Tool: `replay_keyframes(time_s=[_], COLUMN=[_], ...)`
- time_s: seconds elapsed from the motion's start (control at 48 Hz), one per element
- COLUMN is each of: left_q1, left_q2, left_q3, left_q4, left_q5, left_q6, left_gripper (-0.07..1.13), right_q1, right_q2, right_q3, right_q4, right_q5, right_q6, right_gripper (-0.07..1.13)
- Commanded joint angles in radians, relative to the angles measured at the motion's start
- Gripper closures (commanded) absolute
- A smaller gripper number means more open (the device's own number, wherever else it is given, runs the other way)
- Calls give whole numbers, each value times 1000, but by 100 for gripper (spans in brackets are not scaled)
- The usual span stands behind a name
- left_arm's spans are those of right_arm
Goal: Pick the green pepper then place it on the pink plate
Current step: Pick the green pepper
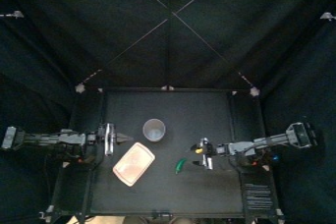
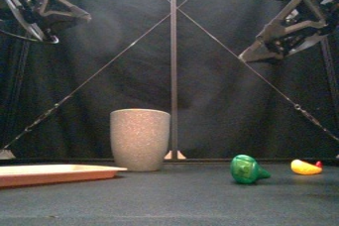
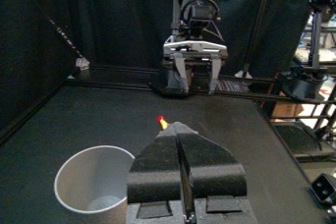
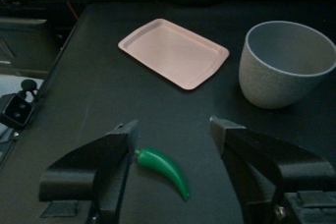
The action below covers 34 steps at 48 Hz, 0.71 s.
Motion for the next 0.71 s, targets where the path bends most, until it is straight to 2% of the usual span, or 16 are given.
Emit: replay_keyframes(time_s=[0.021,0.375,0.708], left_q1=[11,43,44], left_q2=[5,3,0], left_q3=[-14,-14,-9], left_q4=[-6,-9,-11], left_q5=[-11,-14,-14], left_q6=[2,0,-2], left_gripper=[102,102,102], right_q1=[-2,51,48], right_q2=[75,374,457], right_q3=[-38,-175,-239], right_q4=[0,-15,-89], right_q5=[-38,91,244], right_q6=[0,-8,-3], right_gripper=[12,12,12])
